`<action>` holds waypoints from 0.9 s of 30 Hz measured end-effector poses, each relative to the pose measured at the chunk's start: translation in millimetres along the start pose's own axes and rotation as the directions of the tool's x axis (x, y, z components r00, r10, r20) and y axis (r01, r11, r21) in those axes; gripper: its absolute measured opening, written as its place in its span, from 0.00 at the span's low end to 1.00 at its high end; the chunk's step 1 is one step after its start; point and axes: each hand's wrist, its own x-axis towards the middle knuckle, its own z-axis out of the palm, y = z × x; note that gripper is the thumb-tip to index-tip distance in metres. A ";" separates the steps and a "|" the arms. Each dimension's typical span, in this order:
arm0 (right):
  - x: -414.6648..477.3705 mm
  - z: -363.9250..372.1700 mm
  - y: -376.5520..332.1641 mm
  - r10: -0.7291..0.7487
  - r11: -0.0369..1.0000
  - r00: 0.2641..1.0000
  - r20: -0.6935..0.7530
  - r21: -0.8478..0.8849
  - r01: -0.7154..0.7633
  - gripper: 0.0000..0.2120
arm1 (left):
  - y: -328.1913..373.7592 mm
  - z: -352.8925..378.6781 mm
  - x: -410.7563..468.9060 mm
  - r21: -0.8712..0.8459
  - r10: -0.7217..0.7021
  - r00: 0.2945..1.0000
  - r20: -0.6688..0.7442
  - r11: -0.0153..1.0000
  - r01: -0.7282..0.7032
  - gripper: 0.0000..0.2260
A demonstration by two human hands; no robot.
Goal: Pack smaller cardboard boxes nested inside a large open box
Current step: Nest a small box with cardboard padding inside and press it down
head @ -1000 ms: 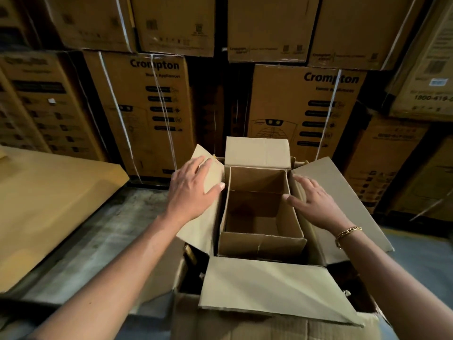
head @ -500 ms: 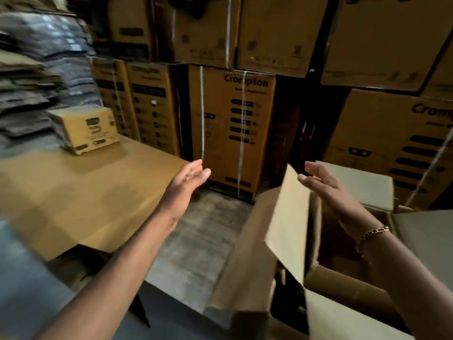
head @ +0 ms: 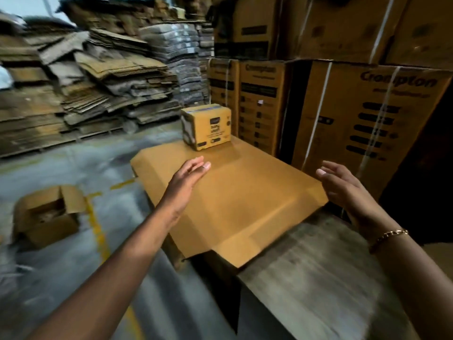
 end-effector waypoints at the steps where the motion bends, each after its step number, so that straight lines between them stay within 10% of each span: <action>1: 12.4 20.5 1.7 0.003 1.000 1.000 0.019 0.003 -0.003 0.31 | -6.1 -17.2 8.0 -0.004 -0.011 1.000 -0.023 1.000 0.010 0.20; 15: 209.7 241.5 6.9 0.051 0.991 0.975 0.214 0.113 -0.076 0.31 | -83.1 -182.4 176.8 0.032 -0.071 0.984 -0.164 0.997 0.077 0.21; 27: 351.3 378.9 -9.0 0.130 0.982 0.982 0.136 0.122 -0.147 0.33 | -149.0 -277.6 369.1 0.006 -0.094 0.995 -0.017 0.996 0.094 0.18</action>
